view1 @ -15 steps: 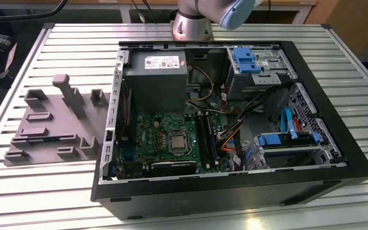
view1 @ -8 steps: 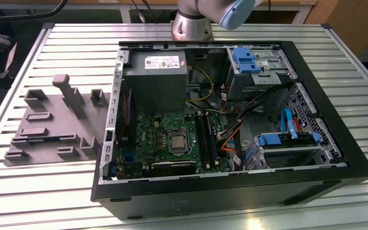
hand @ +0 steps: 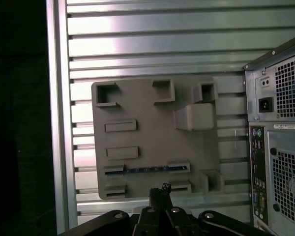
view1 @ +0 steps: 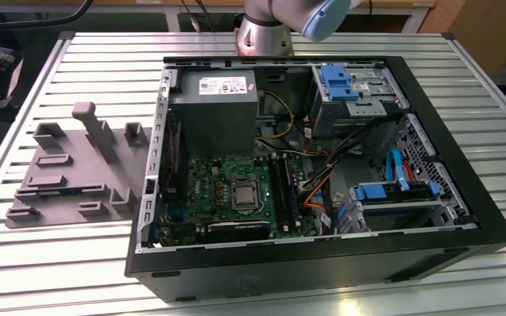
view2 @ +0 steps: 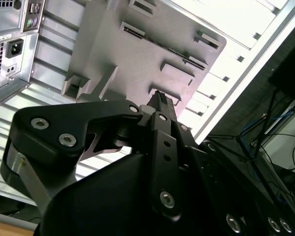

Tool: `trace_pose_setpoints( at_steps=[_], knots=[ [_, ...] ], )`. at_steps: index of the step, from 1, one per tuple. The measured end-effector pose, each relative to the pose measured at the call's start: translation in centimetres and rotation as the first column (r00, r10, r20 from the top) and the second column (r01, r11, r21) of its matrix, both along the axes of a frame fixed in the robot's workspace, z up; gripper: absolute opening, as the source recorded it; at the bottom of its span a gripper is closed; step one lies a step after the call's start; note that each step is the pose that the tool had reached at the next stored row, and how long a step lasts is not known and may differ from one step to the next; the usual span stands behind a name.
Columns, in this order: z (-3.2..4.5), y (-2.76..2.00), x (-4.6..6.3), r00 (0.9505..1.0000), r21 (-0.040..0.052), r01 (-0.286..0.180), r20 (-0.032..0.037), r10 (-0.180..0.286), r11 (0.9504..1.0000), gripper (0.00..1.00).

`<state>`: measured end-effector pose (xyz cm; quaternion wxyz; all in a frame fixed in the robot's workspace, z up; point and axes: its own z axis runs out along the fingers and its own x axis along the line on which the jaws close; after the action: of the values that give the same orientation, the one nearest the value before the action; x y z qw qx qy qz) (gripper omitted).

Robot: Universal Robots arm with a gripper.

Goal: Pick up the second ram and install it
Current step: 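Pick up the second ram and move it above second insertion slot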

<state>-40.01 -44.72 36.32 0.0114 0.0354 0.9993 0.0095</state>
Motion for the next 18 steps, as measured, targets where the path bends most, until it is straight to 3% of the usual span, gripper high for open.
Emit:
trace_pose_setpoints(
  at_steps=[18],
  knots=[
    [0.01, -0.02, -0.11, 0.9964, -0.0001, -0.085, -0.0001, 0.085, 0.9964, 0.11]
  ],
)
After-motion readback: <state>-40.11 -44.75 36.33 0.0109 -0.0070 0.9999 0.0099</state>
